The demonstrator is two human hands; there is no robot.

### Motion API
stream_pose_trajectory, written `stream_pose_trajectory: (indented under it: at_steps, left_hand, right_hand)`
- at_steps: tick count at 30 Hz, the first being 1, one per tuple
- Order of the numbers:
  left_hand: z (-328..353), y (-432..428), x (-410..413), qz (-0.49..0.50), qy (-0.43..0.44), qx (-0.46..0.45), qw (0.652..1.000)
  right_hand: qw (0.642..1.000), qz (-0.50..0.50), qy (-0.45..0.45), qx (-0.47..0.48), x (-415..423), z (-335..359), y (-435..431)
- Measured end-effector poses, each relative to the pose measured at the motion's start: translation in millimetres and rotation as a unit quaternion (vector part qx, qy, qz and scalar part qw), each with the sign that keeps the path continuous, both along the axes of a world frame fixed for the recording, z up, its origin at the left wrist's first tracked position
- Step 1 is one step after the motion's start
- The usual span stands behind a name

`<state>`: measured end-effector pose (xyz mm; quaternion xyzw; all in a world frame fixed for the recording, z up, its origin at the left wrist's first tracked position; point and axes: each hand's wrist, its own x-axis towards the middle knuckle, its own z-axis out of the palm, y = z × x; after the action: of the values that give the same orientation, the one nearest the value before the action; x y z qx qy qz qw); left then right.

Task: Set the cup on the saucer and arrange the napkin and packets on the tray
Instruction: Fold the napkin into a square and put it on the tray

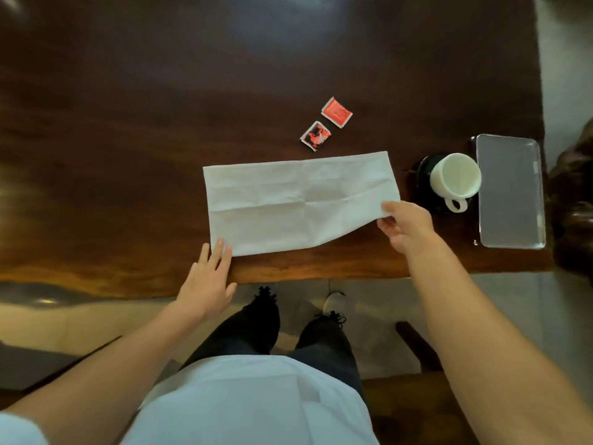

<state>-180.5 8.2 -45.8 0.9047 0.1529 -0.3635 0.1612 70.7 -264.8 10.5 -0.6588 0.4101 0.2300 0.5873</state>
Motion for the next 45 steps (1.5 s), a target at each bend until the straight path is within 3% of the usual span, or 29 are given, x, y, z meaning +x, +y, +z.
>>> stream_pose_trajectory:
  at_steps: [5,9,11,14,16,21,23,25,29,32,36,38,41,45]
  left_hand:
    - [-1,0,-5,-0.007,-0.017,0.005,1.000]
    - [-4,4,-4,0.043,-0.034,-0.040,0.998]
    - [-3,5,0,0.136,-0.062,-0.092,0.984]
    - [1,10,8,0.352,-0.136,-0.156,0.913]
    - [9,19,15,0.482,-0.129,-0.180,0.847]
    - [27,27,31,0.703,-0.037,-0.303,0.643]
    - [25,29,35,0.723,-0.018,-0.318,0.613]
    - [22,31,38,0.706,-0.025,-0.308,0.638]
    - [33,35,55,0.615,-0.111,-0.210,0.752]
    - [56,30,71,0.525,-0.190,-0.235,0.795]
    - [75,22,69,0.461,-0.252,-0.295,0.798]
    - [54,27,58,0.515,-0.204,-0.294,0.779]
    - [23,34,40,0.632,-0.072,-0.270,0.723]
    - [2,34,30,0.646,-0.050,-0.233,0.725]
  right_hand:
    - [0.975,0.166,-0.118,-0.093,-24,50,63]
    - [0.884,0.389,-0.222,-0.132,-77,62,127]
    - [0.843,0.483,-0.214,-0.107,-111,54,159]
    - [0.769,0.613,-0.164,-0.081,-162,37,193]
    - [0.735,0.657,-0.151,-0.067,-181,30,199]
    - [0.717,0.685,-0.109,-0.076,-175,27,171]
    - [0.720,0.684,-0.081,-0.085,-162,24,151]
    - [0.725,0.678,-0.067,-0.102,-149,21,131]
    - [0.756,0.636,-0.050,-0.146,-131,13,96]
    - [0.771,0.613,-0.033,-0.170,-129,5,75]
    - [0.779,0.602,-0.009,-0.175,-140,-4,59]
    - [0.780,0.601,0.000,-0.173,-148,-6,57]
    - [0.782,0.601,0.010,-0.167,-157,-9,58]
    - [0.779,0.606,0.014,-0.158,-161,-12,61]
